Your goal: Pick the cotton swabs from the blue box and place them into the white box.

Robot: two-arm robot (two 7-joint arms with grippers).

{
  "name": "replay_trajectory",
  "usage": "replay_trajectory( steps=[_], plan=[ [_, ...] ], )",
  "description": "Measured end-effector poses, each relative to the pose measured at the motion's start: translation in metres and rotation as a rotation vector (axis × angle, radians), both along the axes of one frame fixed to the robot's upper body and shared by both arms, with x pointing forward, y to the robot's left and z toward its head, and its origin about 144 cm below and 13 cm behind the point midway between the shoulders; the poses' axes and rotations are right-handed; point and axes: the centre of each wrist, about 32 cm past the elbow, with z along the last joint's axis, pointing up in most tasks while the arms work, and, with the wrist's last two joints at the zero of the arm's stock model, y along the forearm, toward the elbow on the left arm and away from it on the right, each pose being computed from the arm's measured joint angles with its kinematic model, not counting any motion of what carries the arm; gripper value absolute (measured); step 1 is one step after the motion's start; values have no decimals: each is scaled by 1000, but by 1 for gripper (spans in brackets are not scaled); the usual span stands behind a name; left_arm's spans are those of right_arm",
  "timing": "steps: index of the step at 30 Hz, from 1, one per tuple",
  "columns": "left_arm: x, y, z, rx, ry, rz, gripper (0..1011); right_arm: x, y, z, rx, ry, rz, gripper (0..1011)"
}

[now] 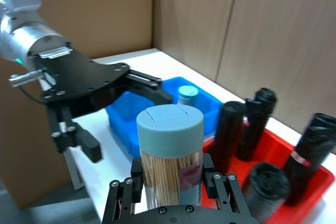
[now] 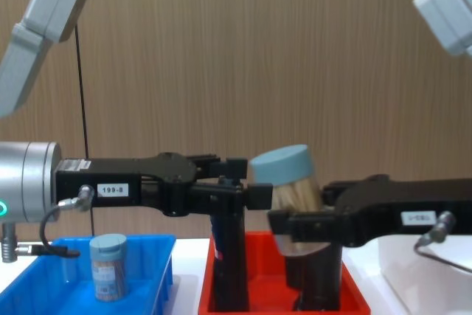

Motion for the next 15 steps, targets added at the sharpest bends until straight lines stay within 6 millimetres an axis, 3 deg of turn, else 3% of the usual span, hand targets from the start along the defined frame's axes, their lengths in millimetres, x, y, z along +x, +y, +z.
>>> replay_trajectory(
  steps=[15],
  plan=[
    [0,0,0,0,0,0,1003,-1,-42,7,25,-37,-159,660]
  ],
)
